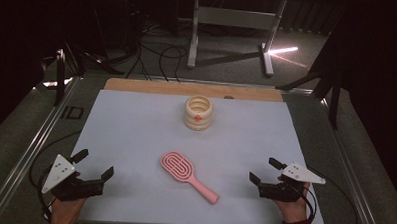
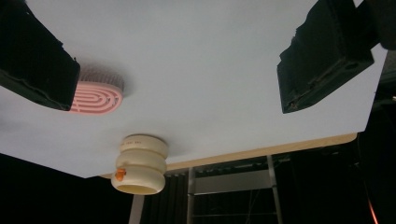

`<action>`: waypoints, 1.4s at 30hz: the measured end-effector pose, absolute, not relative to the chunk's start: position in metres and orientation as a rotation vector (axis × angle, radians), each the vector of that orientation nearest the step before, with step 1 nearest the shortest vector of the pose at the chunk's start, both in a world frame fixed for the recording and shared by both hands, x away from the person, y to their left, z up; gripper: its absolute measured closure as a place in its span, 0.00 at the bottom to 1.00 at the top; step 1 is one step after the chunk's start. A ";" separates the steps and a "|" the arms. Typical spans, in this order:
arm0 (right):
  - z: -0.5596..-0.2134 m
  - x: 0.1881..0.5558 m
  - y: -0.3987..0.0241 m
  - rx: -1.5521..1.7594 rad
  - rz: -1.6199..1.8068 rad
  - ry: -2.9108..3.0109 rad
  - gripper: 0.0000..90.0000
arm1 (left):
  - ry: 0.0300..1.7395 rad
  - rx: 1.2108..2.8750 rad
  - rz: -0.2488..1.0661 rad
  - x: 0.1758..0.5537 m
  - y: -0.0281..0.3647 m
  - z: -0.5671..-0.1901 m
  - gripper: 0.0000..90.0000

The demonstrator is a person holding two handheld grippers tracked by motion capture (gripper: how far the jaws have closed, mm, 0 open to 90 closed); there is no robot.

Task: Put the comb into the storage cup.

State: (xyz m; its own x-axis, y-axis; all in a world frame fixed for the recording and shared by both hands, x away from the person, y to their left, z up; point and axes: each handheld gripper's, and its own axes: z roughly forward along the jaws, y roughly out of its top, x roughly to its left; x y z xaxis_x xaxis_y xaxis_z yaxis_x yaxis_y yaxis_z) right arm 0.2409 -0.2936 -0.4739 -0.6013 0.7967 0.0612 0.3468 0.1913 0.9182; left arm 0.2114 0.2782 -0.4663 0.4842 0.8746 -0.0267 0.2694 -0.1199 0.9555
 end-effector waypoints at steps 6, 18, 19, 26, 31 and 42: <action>-0.467 0.242 -0.295 1.068 1.379 2.045 0.09 | 1.025 1.660 0.723 0.212 0.278 -0.465 0.00; -0.457 0.246 -0.297 1.076 1.401 2.036 0.09 | 1.055 1.653 0.744 0.212 0.281 -0.465 0.00; -0.456 0.246 -0.296 1.075 1.397 2.039 0.09 | 1.056 1.652 0.746 0.212 0.281 -0.464 0.00; -0.452 0.252 -0.288 1.060 1.367 2.068 0.09 | 1.057 1.658 0.745 0.212 0.279 -0.465 0.00; -0.448 0.256 -0.281 1.058 1.339 2.102 0.09 | 1.057 1.658 0.745 0.212 0.279 -0.465 0.00; -0.445 0.265 -0.264 1.043 1.308 2.165 0.09 | 1.058 1.655 0.746 0.211 0.280 -0.465 0.00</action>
